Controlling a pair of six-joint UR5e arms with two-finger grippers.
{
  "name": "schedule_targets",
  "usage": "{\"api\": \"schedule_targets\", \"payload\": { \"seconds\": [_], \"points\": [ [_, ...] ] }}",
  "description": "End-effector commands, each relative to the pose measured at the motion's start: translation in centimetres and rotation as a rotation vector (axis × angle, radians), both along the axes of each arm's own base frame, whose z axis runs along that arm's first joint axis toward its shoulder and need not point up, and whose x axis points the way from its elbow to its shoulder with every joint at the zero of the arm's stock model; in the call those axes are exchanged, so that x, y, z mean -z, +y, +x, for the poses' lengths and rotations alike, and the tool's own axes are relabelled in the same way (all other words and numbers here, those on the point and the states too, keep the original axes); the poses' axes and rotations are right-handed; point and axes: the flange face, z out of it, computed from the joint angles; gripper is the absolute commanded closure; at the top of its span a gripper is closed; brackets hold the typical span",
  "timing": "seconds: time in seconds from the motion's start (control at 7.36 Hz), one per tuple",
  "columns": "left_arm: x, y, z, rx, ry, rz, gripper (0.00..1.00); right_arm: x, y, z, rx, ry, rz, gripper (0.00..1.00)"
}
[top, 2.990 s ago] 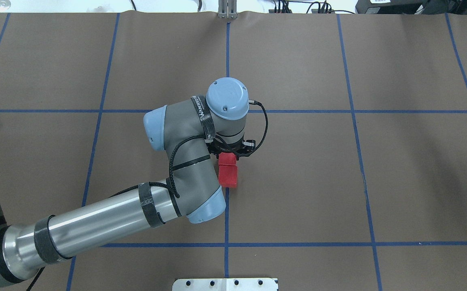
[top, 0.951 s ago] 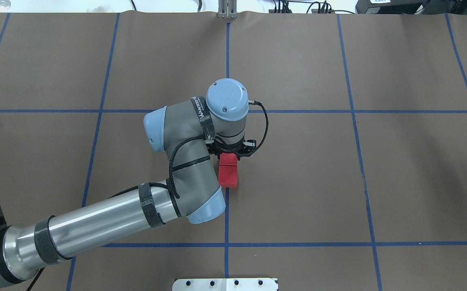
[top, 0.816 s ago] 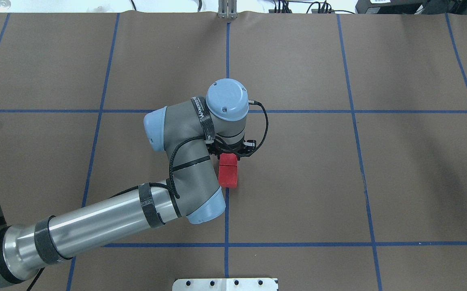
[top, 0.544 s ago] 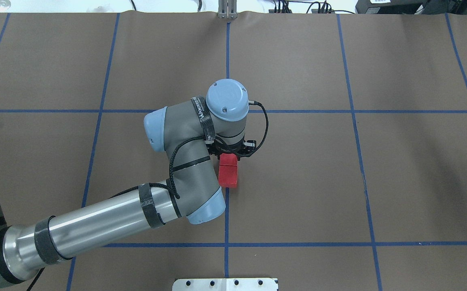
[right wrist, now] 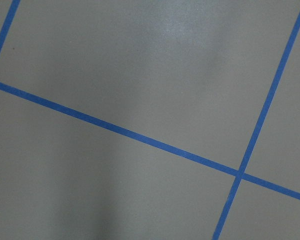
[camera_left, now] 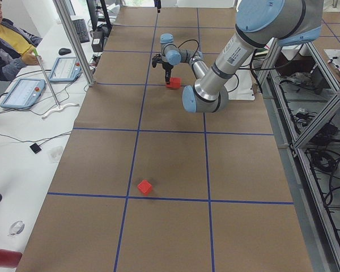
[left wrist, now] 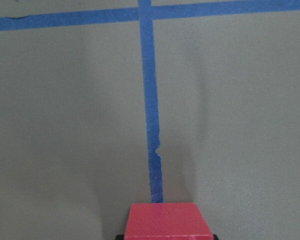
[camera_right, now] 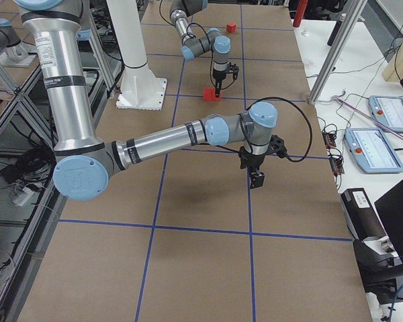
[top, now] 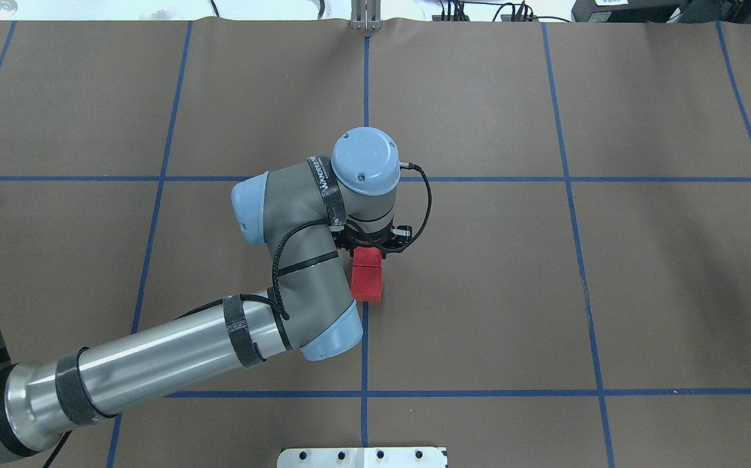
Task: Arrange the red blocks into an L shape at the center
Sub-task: 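Hold the cube against the center cube's far side with the left gripper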
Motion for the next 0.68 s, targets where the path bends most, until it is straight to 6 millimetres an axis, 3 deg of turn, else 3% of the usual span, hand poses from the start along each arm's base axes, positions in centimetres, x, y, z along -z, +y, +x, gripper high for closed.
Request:
{"api": "schedule_targets", "payload": {
  "seconds": [0.0,0.27,0.41,0.54],
  "points": [
    [-0.22,0.04,0.18,-0.002,-0.004,-0.002,0.38,0.0,0.0,0.0,0.0,0.0,0.0,0.0],
    [-0.17,0.02,0.22,-0.002,0.002,0.001,0.32,0.08,-0.05,-0.01,0.0,0.0,0.001,0.0],
    [-0.17,0.02,0.22,-0.002,0.002,0.001,0.22,0.08,-0.05,-0.01,0.0,0.0,0.001,0.0],
    [-0.03,0.06,0.15,-0.002,0.005,0.003,0.01,0.09,-0.11,-0.03,0.0,0.0,0.001,0.0]
  ]
}}
